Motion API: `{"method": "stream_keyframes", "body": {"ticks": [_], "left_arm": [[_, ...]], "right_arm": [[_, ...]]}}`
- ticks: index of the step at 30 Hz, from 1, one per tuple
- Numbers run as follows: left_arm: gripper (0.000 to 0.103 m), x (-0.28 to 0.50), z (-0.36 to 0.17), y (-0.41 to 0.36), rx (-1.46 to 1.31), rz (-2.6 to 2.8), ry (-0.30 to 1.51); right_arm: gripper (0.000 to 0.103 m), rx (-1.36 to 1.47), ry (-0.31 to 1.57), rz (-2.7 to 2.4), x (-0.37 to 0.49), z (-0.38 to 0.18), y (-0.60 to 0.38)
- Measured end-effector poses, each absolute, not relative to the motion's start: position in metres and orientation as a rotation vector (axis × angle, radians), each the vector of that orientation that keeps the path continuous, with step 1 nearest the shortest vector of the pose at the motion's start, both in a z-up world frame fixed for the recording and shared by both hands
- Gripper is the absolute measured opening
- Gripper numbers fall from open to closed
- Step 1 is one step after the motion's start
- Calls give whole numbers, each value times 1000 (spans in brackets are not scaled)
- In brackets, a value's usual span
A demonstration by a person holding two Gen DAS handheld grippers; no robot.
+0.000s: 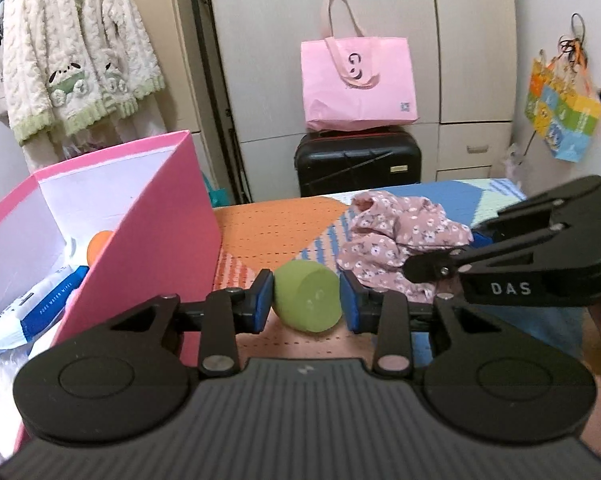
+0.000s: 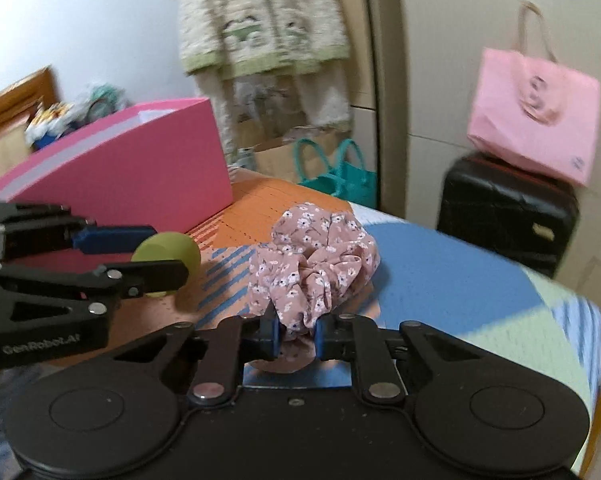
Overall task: Organize soft objects
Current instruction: 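Carry the green sponge with the left gripper while the right gripper carries the scrunchie over the box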
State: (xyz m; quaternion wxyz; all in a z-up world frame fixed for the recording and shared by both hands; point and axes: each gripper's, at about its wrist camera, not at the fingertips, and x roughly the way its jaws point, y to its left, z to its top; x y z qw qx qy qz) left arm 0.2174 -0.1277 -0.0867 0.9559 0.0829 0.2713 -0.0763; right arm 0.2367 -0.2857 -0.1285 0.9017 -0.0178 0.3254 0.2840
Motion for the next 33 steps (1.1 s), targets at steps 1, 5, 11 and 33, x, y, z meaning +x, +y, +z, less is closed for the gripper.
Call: {"method": "stream_keyframes", "body": {"ticks": [1, 5, 11, 33], "left_arm": [[35, 214, -86, -128, 168, -159, 547], [35, 202, -81, -125, 138, -189, 554], [35, 179, -72, -121, 138, -210, 532], [35, 93, -40, -77, 39, -421, 599]], "right_arm": [[18, -18, 675, 568, 231, -127, -287], [18, -12, 661, 562, 205, -125, -285], [18, 5, 636, 528, 169, -117, -284], [18, 15, 665, 484, 46, -80, -246]]}}
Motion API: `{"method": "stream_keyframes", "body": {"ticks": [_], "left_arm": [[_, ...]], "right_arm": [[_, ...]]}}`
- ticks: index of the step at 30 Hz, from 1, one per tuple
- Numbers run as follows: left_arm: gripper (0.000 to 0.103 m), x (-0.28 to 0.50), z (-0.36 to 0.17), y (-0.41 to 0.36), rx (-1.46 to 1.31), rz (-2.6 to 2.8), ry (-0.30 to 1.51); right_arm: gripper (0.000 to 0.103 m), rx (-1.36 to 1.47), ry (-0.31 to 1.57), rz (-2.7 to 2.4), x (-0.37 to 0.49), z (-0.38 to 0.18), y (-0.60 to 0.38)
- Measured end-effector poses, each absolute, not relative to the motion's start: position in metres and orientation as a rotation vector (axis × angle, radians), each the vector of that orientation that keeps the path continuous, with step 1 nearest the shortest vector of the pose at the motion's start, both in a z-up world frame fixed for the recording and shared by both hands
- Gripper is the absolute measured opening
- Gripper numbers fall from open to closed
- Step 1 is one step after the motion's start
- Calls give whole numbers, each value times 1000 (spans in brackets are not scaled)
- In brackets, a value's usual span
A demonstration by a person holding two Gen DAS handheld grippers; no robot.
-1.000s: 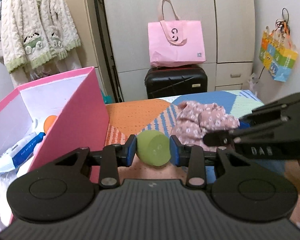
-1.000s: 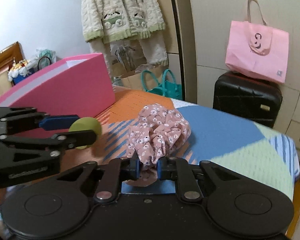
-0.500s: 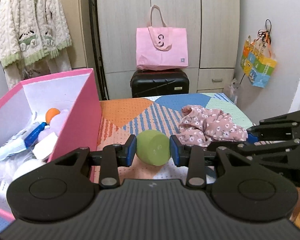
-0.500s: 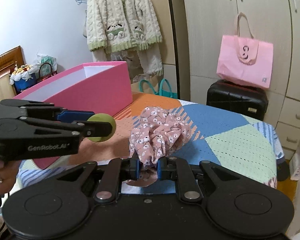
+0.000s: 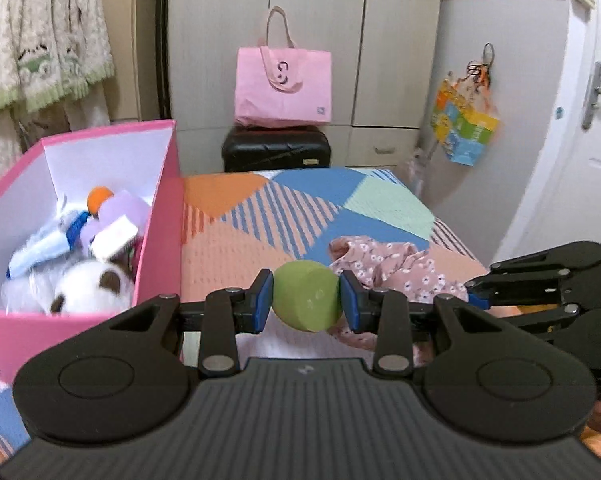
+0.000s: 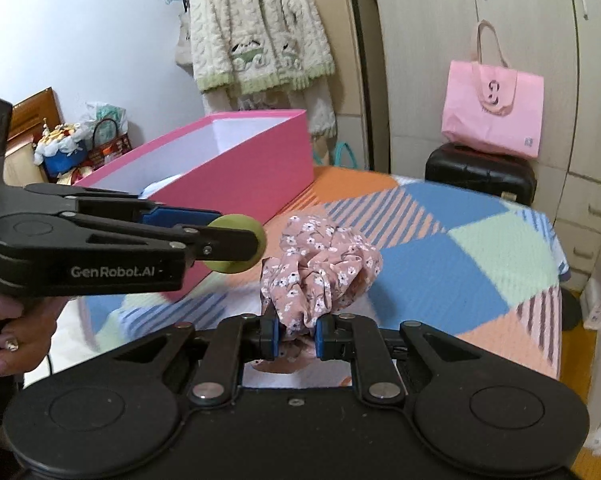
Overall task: Organize soft objects
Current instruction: 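Carry the green sponge with the left gripper while the right gripper carries the scrunchie over the box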
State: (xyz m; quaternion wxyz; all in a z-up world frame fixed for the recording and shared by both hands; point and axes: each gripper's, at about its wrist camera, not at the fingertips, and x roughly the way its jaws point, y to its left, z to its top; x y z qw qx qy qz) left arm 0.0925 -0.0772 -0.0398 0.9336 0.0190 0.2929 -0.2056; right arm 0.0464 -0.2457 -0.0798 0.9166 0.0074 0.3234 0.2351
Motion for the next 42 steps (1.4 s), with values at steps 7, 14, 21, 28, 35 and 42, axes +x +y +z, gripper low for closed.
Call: {"method": "stream_keyframes", "body": {"ticks": [7, 14, 21, 28, 35, 42], "left_arm": [[35, 67, -34, -47, 28, -464, 646], [35, 47, -26, -12, 11, -519, 716], [35, 42, -12, 17, 5, -562, 760], [35, 45, 15, 40, 42, -519, 663], [35, 73, 41, 53, 86, -504, 552], [35, 126, 44, 70, 60, -460, 532]], "right_arm": [[18, 22, 699, 537, 17, -70, -235], [19, -28, 678, 600, -8, -52, -213], [19, -73, 650, 677, -15, -34, -182], [19, -198, 603, 708, -4, -8, -143], [20, -275, 489, 711, 20, 19, -111], [20, -248, 442, 712, 72, 24, -98]]}}
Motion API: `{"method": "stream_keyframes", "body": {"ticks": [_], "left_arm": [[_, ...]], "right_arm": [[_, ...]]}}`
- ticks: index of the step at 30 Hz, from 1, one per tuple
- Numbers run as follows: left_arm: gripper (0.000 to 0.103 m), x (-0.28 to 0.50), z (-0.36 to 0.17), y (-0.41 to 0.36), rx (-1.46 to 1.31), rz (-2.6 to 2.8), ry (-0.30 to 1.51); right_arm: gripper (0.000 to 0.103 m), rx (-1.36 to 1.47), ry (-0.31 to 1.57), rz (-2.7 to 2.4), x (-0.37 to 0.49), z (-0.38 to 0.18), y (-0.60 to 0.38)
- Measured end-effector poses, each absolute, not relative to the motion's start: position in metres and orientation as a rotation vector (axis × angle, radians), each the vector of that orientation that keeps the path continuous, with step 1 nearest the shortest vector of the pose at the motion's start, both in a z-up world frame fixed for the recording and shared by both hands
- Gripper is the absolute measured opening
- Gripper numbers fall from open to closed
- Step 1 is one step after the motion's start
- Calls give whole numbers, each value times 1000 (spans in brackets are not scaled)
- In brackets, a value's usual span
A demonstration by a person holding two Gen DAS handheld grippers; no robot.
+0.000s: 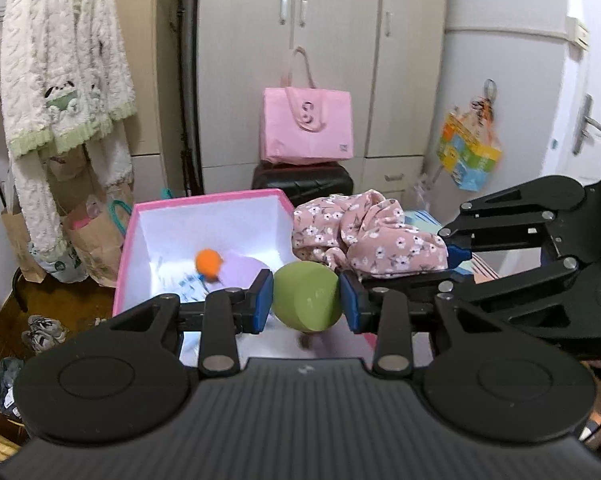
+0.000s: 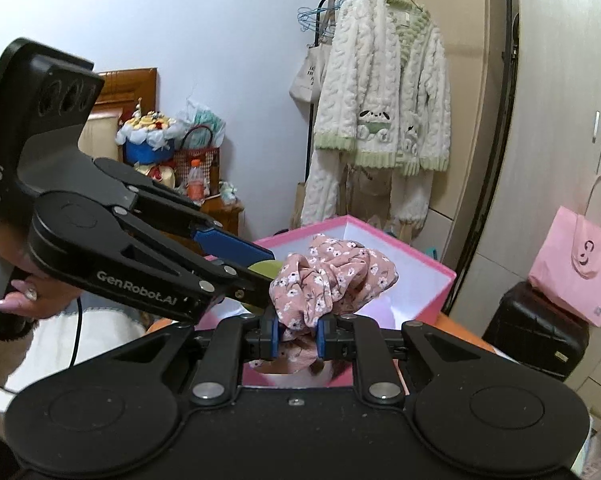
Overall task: Organize soft objects
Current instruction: 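Carry the green sponge with the left gripper while the right gripper carries the scrunchie over the box, then open the left gripper over the box while the right gripper releases the scrunchie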
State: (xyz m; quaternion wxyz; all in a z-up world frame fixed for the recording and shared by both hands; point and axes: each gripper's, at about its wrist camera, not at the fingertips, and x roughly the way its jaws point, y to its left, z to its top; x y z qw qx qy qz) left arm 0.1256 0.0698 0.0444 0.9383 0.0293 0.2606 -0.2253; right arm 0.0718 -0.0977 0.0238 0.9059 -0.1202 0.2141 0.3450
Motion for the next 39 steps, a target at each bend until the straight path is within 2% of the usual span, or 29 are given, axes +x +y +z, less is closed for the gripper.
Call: {"method": "stream_keyframes", "body": {"ticks": [8, 19, 24, 25, 26, 28, 30, 32, 39], "left_arm": [[35, 189, 11, 80, 63, -333, 567], [36, 251, -19, 95, -44, -391, 777], [47, 250, -19, 102, -53, -362, 781], [52, 252, -20, 104, -66, -356, 787], [56, 253, -22, 107, -83, -350, 794], [57, 253, -25, 109, -102, -355, 808], [61, 252, -25, 109, -107, -361, 815], [68, 249, -23, 108, -120, -368, 807], [79, 226, -7, 103, -78, -377, 744]], "right_arm": [[20, -236, 513, 762, 142, 1, -74], [20, -305, 616, 731, 193, -32, -54], [25, -331, 622, 695, 203, -40, -52], [27, -332, 625, 695, 203, -41, -53], [30, -332, 625, 691, 204, -42, -53], [35, -329, 624, 677, 204, -43, -55], [47, -340, 621, 654, 203, -43, -56], [49, -354, 601, 626, 200, -43, -57], [56, -295, 552, 615, 178, -27, -75]]}}
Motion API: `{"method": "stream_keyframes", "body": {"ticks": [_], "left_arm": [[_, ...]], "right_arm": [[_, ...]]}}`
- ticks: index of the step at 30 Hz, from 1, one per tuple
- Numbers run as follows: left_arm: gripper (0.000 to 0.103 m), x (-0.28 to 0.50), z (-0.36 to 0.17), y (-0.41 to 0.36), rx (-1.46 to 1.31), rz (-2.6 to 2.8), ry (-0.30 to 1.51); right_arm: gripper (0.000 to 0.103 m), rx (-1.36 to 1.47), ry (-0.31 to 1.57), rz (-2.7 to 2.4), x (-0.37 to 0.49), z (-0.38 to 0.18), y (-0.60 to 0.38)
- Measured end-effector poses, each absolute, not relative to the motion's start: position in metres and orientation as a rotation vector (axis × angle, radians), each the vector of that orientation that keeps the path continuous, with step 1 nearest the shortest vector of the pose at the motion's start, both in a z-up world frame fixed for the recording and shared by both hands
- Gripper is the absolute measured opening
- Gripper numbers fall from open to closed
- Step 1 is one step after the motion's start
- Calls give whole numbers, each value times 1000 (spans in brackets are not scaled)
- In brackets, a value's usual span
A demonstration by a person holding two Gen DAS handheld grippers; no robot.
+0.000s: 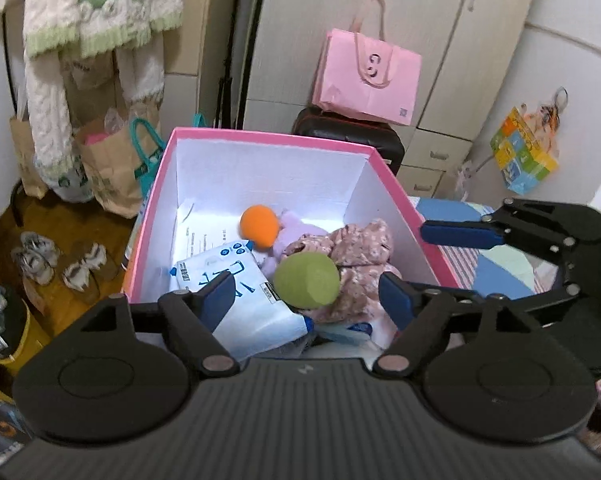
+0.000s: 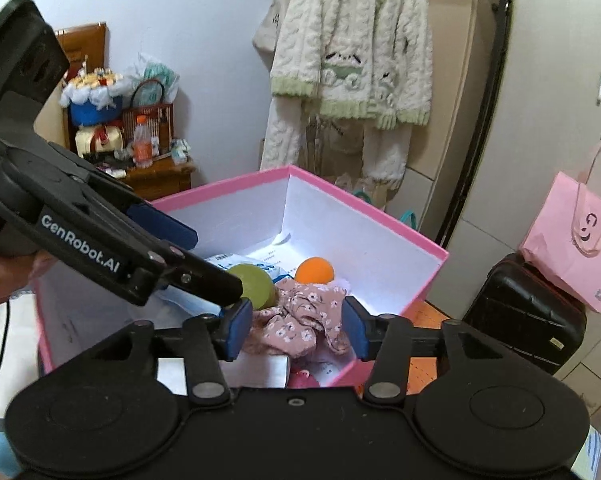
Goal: Organize soft objects
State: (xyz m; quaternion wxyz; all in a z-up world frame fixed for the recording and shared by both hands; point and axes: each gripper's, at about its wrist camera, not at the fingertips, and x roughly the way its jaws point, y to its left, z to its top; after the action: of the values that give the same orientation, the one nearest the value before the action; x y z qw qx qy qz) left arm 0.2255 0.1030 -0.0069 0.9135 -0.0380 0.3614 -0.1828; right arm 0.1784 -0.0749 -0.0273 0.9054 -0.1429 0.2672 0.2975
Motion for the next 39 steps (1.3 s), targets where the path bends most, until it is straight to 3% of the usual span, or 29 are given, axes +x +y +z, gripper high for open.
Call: {"method": "stream_keyframes", "body": {"ticks": [4, 10, 14, 16, 17, 23, 39], "left_arm": [[80, 216, 1, 103, -81, -399, 756], [95, 193, 20, 94, -32, -365, 726], [97, 177, 32, 88, 0, -309, 714], [98, 166, 37, 83, 28, -265, 690], [98, 161, 40, 81, 38, -249, 676], [99, 131, 52, 79, -9, -270, 660], [100, 75, 41, 59, 36, -241, 664]], "right_arm": [[59, -265, 526, 628, 156, -19, -87], [67, -261, 512, 613, 130, -7, -90], [74, -264, 494, 588, 112, 2, -94], [84, -249, 497, 575, 104, 4, -99], [94, -239, 498, 569, 100, 5, -102], [103, -187, 519, 431, 80, 13, -117], [103, -140, 608, 174, 20, 11, -134]]}}
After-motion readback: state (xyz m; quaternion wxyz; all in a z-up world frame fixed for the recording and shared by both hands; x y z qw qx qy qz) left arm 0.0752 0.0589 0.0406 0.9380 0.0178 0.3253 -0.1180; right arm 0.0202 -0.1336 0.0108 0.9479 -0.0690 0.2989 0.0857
